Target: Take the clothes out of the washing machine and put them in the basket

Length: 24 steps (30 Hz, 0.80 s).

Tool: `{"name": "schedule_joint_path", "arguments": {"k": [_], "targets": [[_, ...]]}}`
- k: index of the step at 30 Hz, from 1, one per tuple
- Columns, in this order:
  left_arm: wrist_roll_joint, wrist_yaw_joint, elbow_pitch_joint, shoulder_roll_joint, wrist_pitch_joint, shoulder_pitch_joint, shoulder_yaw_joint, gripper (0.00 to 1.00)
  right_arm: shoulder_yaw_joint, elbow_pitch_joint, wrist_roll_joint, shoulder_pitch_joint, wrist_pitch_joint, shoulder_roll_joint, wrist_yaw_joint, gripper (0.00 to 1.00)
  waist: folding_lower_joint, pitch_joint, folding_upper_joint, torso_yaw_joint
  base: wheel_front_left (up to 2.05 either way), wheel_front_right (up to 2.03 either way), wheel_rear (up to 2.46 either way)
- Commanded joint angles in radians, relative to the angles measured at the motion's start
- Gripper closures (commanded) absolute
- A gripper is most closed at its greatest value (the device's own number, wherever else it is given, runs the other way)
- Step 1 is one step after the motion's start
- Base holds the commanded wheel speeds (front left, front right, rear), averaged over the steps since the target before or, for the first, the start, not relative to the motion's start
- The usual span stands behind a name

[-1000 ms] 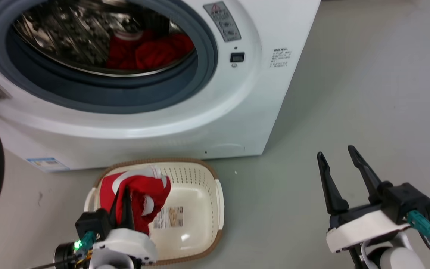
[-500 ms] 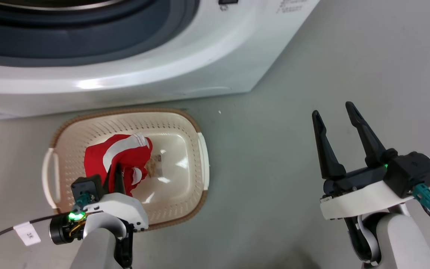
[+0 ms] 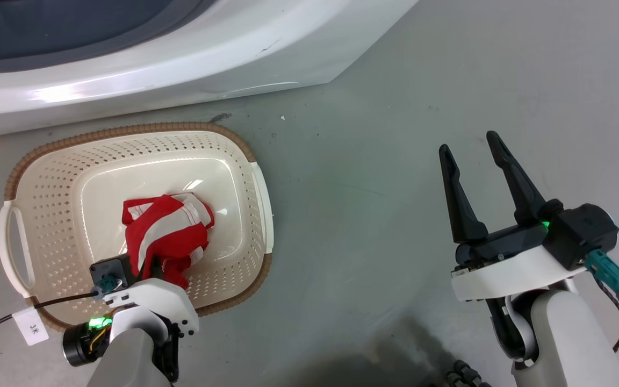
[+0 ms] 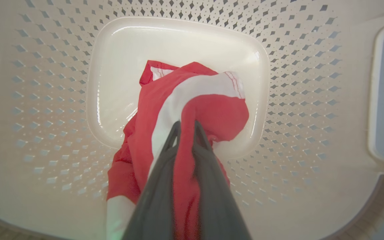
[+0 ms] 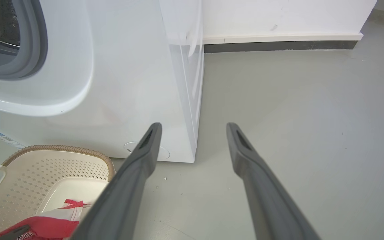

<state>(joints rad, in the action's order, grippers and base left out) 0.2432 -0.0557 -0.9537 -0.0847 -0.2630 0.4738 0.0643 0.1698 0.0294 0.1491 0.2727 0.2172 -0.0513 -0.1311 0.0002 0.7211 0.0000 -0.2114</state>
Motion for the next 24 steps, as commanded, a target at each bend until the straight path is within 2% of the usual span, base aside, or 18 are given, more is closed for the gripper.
{"name": "schedule_joint_path", "arguments": {"k": [1,2,3,10,15,24], "targets": [[0.009,0.003,-0.026,-0.005,-0.003,0.019,0.007,0.70,0.001,0.005,0.004,0.024,0.006,0.002,0.001,0.00,-0.0002,-0.003,0.0000,0.001,0.00,0.00,0.00],[0.009,0.006,-0.047,-0.005,-0.003,0.025,0.010,0.42,0.002,0.011,0.004,0.024,0.008,0.002,0.001,0.00,-0.0002,-0.008,0.0000,0.001,0.00,0.00,0.00],[0.011,0.007,-0.069,-0.005,-0.003,0.027,0.012,0.00,0.003,0.016,0.003,0.023,0.010,0.002,0.001,0.00,-0.0002,-0.016,0.0000,0.003,0.00,0.00,0.00],[0.033,0.026,-0.206,0.004,-0.003,0.030,0.023,0.00,0.000,0.050,-0.008,-0.005,0.018,0.002,0.001,0.00,-0.0002,-0.121,0.0000,0.021,0.00,0.00,0.00],[0.050,0.040,-0.242,0.021,-0.003,-0.007,0.020,0.00,-0.018,0.066,-0.024,-0.045,0.011,0.002,0.001,0.00,-0.0002,-0.237,0.0000,0.055,0.00,0.00,0.00],[0.048,0.070,-0.084,0.035,-0.003,-0.073,-0.049,0.00,-0.087,0.042,-0.059,-0.131,-0.033,0.002,0.001,0.00,-0.0002,-0.396,0.0000,0.143,0.00,0.00,0.00]]}}
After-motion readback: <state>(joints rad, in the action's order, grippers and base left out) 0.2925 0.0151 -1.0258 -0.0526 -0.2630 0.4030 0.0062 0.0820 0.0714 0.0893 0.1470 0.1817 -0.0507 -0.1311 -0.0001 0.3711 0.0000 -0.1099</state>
